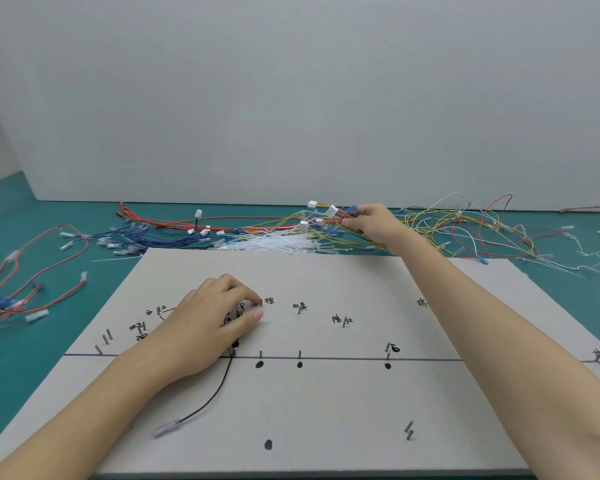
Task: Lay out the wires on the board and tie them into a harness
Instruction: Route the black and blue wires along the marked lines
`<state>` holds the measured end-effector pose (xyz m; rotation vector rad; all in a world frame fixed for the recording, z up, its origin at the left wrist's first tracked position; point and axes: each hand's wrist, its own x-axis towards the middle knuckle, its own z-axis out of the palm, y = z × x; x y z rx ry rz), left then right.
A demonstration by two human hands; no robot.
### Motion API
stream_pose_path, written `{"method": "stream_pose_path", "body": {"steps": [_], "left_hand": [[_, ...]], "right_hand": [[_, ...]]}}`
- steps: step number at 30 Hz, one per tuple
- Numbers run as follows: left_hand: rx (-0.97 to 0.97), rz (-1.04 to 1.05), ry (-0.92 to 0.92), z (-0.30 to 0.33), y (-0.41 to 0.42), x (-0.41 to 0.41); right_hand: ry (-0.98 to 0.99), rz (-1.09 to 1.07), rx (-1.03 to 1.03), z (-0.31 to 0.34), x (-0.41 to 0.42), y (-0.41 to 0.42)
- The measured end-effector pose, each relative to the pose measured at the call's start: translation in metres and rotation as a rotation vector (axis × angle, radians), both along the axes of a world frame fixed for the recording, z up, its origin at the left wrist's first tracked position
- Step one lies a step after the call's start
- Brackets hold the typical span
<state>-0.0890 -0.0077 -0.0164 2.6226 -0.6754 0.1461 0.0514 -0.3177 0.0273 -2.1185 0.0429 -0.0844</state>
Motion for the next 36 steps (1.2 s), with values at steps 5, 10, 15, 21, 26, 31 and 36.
{"method": "stream_pose_path", "body": {"steps": [5, 10, 15, 21, 26, 31, 36], "left_hand": [[0.000, 0.005, -0.013, 0.002, -0.001, -0.001], [-0.181, 0.068, 0.005, 0.012, -0.002, 0.019], [-0.320, 0.500, -0.149, 0.038, 0.033, 0.111], [-0.324, 0.690, 0.135, 0.020, 0.064, 0.184], [-0.140, 0.654, 0.151, 0.005, 0.060, 0.193], [-0.561, 0.519, -0.139, 0.000, 0.062, 0.188], [-1.184, 0.585, -0.407, 0.045, 0.062, 0.179]], "right_hand": [[0.024, 0.044, -0.251, -0.008, 0.001, 0.003], [0.142, 0.073, -0.459, -0.021, 0.003, 0.003], [0.135, -0.037, -0.404, -0.020, -0.006, 0.007], [-0.004, -0.098, -0.339, -0.019, -0.016, 0.008], [-0.077, -0.112, -0.293, -0.017, -0.022, 0.006], [-0.103, -0.115, -0.268, -0.018, -0.024, 0.007], [-0.142, -0.115, -0.200, -0.018, -0.021, 0.015]]}}
